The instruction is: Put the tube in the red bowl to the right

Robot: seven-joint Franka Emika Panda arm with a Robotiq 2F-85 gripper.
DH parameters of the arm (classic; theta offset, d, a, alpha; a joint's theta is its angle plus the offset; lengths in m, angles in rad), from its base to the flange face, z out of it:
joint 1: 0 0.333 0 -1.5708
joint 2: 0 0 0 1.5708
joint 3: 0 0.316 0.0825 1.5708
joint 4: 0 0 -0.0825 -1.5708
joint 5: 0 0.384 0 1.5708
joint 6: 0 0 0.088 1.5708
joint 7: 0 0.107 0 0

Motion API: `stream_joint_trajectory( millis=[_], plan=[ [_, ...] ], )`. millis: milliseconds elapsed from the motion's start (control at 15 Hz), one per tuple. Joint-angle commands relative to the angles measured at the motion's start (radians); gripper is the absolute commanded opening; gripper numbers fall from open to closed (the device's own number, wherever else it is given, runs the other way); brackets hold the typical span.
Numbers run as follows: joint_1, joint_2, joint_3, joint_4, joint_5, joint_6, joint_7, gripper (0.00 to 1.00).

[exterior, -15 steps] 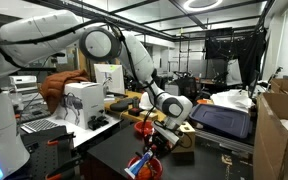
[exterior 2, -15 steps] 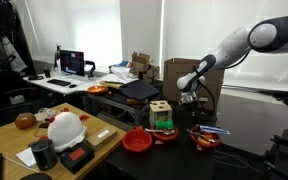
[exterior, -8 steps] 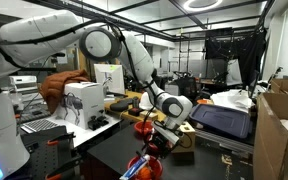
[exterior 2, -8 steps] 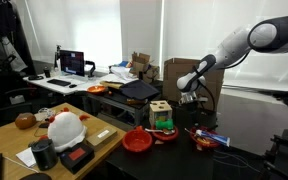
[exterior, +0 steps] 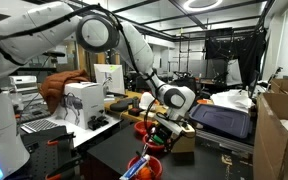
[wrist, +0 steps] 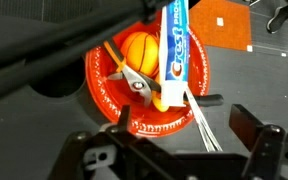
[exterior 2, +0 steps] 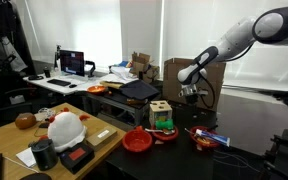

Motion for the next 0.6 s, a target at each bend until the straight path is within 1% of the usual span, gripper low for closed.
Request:
stream_joint_trajectory(
  millis=[0, 200, 333, 533],
  plan=[
    [0.004, -0.209, -0.013, -0.218, 0.01, 0.1, 0.063, 1.0],
    [0.006, -0.332, -0.017, -0.334, 0.017, 0.176, 0.116, 1.0],
    [0.007, -0.416, -0.027, -0.422, 0.012, 0.248, 0.151, 1.0],
    [0.001, -0.545, -0.057, -0.559, -0.016, 0.33, 0.163, 1.0]
  ],
)
